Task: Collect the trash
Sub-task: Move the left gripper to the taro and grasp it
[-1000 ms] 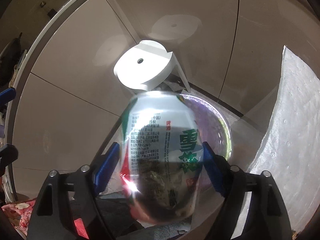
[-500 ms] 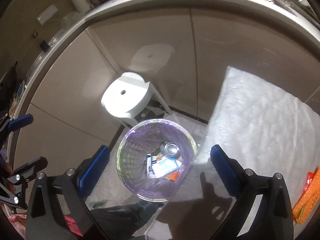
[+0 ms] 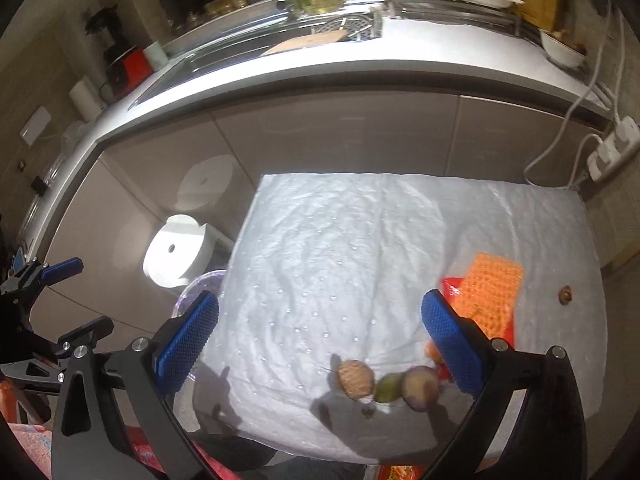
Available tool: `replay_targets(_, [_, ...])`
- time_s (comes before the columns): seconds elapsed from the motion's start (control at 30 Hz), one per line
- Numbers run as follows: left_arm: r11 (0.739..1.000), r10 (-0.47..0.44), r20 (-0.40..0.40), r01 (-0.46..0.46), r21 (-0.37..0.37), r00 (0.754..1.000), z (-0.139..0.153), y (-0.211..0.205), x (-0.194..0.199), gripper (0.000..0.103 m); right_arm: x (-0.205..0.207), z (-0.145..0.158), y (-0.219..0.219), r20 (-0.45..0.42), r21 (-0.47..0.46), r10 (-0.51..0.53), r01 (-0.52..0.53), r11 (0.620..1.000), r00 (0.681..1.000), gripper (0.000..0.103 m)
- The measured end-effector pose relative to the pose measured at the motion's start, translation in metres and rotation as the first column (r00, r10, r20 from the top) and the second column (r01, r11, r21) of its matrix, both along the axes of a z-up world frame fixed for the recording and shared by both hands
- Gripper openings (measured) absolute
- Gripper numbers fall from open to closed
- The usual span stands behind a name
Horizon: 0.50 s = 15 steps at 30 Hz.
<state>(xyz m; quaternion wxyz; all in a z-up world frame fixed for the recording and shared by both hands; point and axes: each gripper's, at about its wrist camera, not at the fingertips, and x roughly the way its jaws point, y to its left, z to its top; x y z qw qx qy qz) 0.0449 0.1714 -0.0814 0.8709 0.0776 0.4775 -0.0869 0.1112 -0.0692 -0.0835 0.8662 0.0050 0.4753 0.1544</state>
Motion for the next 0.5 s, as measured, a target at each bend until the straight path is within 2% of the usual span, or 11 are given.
replay_targets(0.3, [0.996, -0.088, -0.002, 0.088, -0.002, 0.996, -0.001, -0.068, 0.015, 0.093, -0.009, 0.0, -0.081, 0.012, -0.014, -0.116, 0.116, 0.993, 0.993, 0.101])
replay_targets(0.5, [0.99, -0.135, -0.04, 0.134, -0.033, 0.99, -0.018, -0.108, 0.022, 0.093, -0.009, -0.002, -0.119, -0.001, -0.013, -0.144, 0.144, 0.989, 0.99, 0.101])
